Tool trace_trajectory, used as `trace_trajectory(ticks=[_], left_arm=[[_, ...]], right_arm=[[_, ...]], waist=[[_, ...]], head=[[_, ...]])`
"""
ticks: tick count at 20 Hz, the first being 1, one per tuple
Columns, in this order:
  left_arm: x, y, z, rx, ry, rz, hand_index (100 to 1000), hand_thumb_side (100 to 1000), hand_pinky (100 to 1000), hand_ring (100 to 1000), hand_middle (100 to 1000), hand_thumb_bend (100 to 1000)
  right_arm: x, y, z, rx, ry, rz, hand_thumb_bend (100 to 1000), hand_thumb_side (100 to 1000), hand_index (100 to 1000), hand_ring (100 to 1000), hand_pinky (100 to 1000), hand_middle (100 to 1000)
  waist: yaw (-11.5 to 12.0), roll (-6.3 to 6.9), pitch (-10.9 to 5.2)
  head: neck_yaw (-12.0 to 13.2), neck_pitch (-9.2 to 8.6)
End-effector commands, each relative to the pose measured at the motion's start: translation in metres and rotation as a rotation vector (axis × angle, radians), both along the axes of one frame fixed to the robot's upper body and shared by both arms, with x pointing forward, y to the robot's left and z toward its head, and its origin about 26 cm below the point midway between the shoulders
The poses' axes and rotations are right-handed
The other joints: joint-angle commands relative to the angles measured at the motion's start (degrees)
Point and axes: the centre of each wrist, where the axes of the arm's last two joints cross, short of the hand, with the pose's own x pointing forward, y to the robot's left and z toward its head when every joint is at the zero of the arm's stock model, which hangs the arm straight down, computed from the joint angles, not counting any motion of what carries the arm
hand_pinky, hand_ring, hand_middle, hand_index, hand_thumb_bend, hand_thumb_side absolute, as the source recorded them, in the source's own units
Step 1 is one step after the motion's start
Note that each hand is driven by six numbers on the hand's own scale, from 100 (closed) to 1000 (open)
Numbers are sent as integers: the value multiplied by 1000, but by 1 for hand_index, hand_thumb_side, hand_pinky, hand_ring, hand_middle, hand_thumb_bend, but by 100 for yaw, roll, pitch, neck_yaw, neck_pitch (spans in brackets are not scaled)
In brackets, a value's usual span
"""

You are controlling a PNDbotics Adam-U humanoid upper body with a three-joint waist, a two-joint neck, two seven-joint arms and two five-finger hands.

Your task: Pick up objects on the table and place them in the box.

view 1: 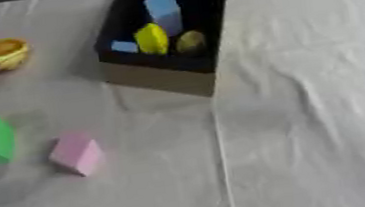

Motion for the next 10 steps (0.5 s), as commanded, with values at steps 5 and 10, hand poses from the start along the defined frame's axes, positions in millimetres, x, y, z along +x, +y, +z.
trace_trajectory(ticks=[5, 10], left_arm=[[-4, 2, 18, 248, 95, 143, 873, 280, 818, 855, 802, 743], [-4, 4, 20, 321, 258, 260, 893, 278, 844, 877, 825, 886]], right_arm=[[-3, 0, 9, -21, -23, -11, 100, 628, 779, 859, 853, 734], [-3, 1, 8, -20, -17, -9, 100, 628, 772, 855, 854, 728]], waist=[[-18, 79, -222], [-11, 75, -223]], head=[[43, -15], [67, -5]])
